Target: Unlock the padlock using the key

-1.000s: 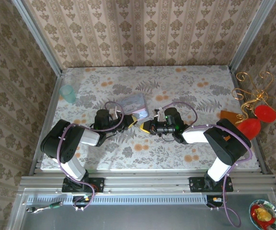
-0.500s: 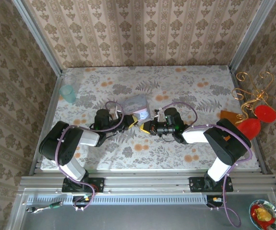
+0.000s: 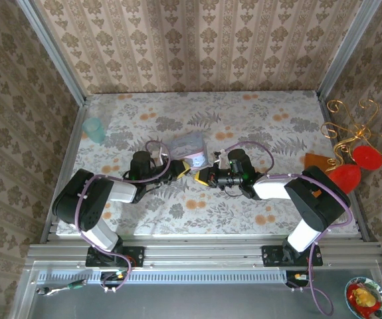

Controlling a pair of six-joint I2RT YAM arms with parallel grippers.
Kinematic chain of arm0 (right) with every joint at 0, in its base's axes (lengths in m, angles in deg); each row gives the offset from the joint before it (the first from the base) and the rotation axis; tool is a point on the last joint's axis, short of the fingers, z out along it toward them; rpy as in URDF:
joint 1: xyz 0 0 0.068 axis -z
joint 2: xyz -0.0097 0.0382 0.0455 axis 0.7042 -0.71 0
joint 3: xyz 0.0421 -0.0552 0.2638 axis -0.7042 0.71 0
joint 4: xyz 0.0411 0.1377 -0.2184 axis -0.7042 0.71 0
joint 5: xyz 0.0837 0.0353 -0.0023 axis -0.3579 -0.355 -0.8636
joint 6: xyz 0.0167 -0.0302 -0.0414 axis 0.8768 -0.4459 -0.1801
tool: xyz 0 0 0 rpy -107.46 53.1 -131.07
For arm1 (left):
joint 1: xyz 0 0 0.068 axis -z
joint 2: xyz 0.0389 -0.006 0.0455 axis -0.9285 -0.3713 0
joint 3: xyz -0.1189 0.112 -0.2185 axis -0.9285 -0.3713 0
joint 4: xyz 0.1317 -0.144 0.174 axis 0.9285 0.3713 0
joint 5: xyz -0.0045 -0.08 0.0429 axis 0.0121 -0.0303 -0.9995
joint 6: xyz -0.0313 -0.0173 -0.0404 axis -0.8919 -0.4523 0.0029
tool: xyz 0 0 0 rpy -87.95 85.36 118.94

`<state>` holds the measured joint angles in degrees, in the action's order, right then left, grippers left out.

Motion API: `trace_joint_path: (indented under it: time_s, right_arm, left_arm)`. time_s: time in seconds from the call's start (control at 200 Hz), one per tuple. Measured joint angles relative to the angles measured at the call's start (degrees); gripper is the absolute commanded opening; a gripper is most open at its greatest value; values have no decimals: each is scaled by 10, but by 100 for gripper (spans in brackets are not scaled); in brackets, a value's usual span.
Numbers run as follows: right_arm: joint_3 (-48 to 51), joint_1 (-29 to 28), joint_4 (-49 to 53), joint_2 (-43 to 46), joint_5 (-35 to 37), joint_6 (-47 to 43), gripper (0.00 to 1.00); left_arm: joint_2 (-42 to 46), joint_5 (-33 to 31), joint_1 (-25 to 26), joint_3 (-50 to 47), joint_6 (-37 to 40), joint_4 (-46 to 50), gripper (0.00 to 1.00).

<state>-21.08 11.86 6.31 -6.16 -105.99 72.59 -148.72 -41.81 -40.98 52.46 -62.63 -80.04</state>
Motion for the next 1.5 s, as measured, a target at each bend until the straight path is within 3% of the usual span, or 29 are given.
trace_joint_path:
  time_s: [1.5]
  right_arm:
    - [47,22,-34,41,22,20,0]
  left_arm:
    - [23,-41,44,19,-6,55,0]
